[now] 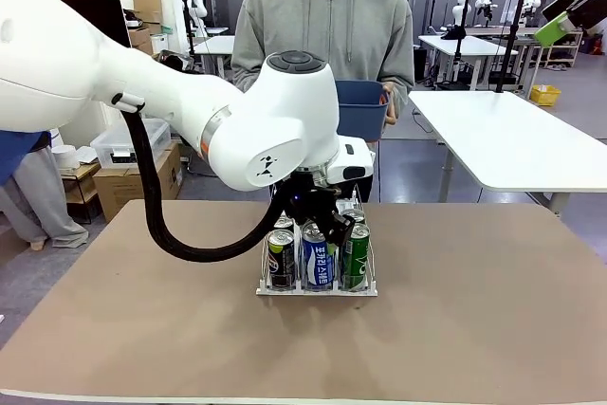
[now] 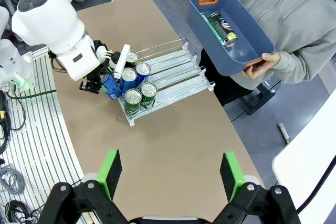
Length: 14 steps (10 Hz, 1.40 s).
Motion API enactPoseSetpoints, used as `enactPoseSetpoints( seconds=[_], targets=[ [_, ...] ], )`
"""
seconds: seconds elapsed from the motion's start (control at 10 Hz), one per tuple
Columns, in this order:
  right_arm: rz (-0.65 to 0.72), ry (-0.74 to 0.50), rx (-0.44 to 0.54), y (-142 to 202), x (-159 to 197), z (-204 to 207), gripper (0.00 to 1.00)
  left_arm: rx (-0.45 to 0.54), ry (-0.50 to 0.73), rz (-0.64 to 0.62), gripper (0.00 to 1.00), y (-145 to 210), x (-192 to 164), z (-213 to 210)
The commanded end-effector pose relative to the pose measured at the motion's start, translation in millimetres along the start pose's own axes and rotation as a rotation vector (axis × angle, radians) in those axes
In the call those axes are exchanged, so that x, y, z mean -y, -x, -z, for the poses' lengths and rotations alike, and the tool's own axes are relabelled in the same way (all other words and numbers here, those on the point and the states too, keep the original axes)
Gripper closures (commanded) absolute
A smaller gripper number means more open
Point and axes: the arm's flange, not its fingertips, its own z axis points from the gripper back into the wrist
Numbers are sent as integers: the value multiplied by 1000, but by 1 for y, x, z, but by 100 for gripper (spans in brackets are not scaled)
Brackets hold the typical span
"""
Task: Fill the beverage cans into the dispenser.
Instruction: Place the picked Ionic drink in the line of the Automatic Can Dispenser with the same cans.
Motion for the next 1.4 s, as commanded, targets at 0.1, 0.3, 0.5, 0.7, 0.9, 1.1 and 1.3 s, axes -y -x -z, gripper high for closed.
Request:
enactPoseSetpoints(
  seconds=[0.1,0.3,0.5,0.7,0.9,1.1,1.3],
  targets=[
    [-6,-2,-1,0,0,1,0,38,-75,-51,43,-24,-13,8],
    [-6,-2,-1,0,0,1,0,33,-88,-73,43,-31,-23,15],
    [-6,-2,-1,0,0,1,0,26,-81,-92,43,-36,-24,22],
    [-6,-2,-1,0,0,1,0,16,-83,-96,43,-45,-28,33],
    [-6,-2,-1,0,0,1,0,-14,-85,-106,43,-47,-32,42],
    [-6,-2,-1,0,0,1,0,-94,-85,-118,43,-45,-33,50],
    [-6,-2,-1,0,0,1,0,-111,-72,-104,43,-43,-36,51]
  ],
)
